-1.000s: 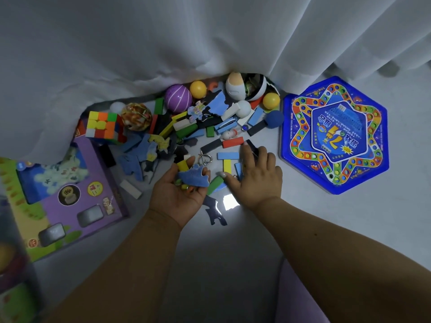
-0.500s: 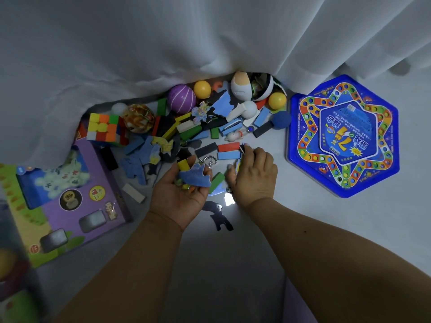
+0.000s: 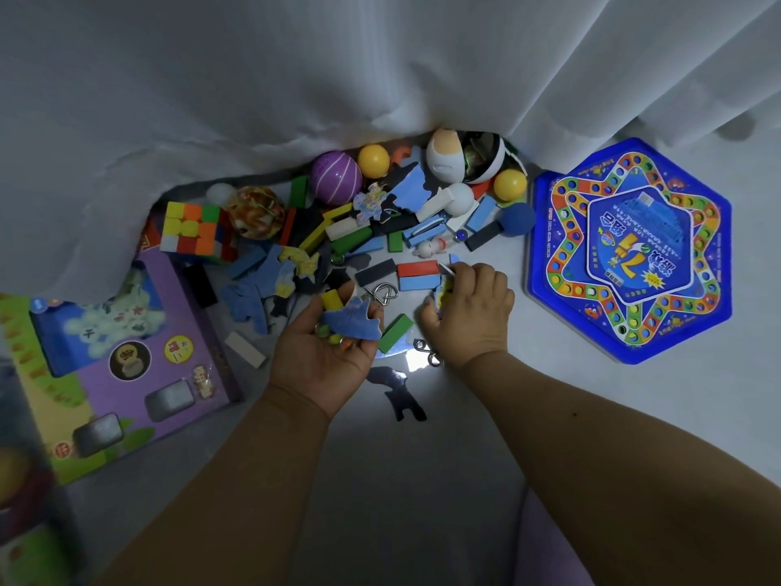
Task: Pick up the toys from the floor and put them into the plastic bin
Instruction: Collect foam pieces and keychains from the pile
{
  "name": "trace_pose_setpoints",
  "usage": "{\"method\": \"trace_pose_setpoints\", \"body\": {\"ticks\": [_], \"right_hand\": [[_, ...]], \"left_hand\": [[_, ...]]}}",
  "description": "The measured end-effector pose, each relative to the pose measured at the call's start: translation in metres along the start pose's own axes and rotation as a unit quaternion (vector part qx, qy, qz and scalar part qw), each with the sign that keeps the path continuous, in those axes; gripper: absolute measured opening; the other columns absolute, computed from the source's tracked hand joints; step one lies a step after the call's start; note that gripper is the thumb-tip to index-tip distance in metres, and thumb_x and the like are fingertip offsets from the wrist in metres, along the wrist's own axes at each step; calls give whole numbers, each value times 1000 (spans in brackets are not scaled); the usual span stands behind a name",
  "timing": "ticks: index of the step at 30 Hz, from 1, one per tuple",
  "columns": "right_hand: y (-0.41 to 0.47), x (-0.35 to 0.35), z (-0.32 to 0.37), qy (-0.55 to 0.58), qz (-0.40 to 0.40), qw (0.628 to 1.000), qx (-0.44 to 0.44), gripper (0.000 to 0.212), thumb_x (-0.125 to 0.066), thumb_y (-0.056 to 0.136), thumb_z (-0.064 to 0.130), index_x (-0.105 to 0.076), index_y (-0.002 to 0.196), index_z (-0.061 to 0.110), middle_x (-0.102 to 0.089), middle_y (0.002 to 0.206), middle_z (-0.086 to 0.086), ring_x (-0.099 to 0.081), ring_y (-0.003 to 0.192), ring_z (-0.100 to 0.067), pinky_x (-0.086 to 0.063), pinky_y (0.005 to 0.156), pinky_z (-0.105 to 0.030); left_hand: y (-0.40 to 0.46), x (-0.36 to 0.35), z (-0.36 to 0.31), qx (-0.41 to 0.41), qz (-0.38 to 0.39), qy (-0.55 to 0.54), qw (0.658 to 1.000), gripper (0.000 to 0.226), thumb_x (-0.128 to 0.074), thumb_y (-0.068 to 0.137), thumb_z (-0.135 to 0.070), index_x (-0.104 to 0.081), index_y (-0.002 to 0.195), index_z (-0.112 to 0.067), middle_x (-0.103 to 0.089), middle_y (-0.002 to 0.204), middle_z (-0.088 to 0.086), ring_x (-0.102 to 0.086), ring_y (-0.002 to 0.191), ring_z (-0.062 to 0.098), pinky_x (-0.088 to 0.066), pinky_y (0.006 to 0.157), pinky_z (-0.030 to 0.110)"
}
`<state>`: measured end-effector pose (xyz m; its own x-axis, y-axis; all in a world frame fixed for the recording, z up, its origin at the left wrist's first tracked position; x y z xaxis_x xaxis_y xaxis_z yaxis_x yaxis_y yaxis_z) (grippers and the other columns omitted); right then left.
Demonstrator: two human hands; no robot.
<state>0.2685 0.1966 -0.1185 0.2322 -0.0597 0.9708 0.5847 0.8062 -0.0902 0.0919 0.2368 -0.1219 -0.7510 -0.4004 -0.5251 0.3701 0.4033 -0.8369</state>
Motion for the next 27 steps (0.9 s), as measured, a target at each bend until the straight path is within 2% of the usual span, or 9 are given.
{"method": "trace_pose_setpoints", "body": {"ticks": [3,4,7,10,13,16,20,23,27], "right_hand": [[0,1,-2,22,16,999,34,57,-42,78,41,-55,122,8,-56,109,-12,-51,99,-30,-43,80,-38],[0,2,-2,28,22,998,44,57,-41,79,40,-55,124,7,-56,112,-13,-51,102,-30,-44,83,-38],[1,7,-3,51,17,997,51,52,-44,81,33,-57,121,3,-56,113,-16,-52,104,-32,-46,87,-40],[2,12,-1,50,16,997,54,44,-55,80,23,-58,118,0,-58,109,-18,-53,98,-35,-48,83,-42],[6,11,4,13,42,997,58,46,-62,81,22,-55,122,3,-57,113,-18,-51,100,-35,-47,81,-42],[16,14,7,5,83,996,39,45,-55,89,20,-46,131,6,-49,123,-17,-45,107,-33,-43,83,-39],[34,18,8,3,148,988,33,43,-54,91,15,-41,131,4,-42,126,-19,-45,109,-31,-41,86,-34],[42,12,10,-7,182,983,27,49,-51,93,17,-34,137,2,-41,129,-21,-45,112,-34,-41,90,-37],[41,2,14,-71,225,971,45,56,-50,92,12,-26,140,-2,-37,134,-22,-41,116,-36,-39,91,-39]], "left_hand": [[-3,-5,-1,0,9,17,1000,30,-60,73,-25,-76,63,-1,-73,73,18,-72,59,29,-58,52,40],[-3,-6,-2,-2,8,18,1000,28,-62,68,-24,-76,62,-1,-73,72,18,-72,59,29,-58,52,40],[-1,-5,-4,-4,-1,7,1000,42,-53,86,-25,-75,61,0,-72,71,18,-71,58,29,-57,51,41],[-6,-11,-6,-2,9,6,1000,28,-63,75,-20,-75,63,2,-72,71,18,-71,58,30,-57,53,41],[-3,-8,-6,-6,-2,-6,1000,51,-40,99,-33,-72,76,-1,-72,70,17,-69,70,31,-55,73,45],[-6,-11,-6,-5,3,-10,1000,58,-39,99,-35,-75,71,0,-73,73,18,-71,67,32,-57,70,44],[-14,-15,-3,10,-17,-2,1000,42,-38,100,-33,-65,88,-3,-69,87,17,-61,88,29,-41,85,46],[-19,-19,-1,21,-19,-16,999,39,-37,100,-33,-62,91,-3,-62,107,9,-57,98,26,-39,83,46],[-25,-24,1,32,-16,-12,999,38,-37,101,-32,-61,92,-4,-61,107,7,-54,103,23,-39,81,47]]}}
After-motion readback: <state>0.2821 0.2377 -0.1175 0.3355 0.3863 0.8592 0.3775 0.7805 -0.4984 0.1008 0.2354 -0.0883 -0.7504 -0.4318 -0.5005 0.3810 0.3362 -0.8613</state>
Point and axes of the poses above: each hand's wrist, its own y-axis towards the middle knuckle, its own x-axis out of the back of the hand, z = x × y, the point moved 7 cm from there along y, towards the middle knuckle
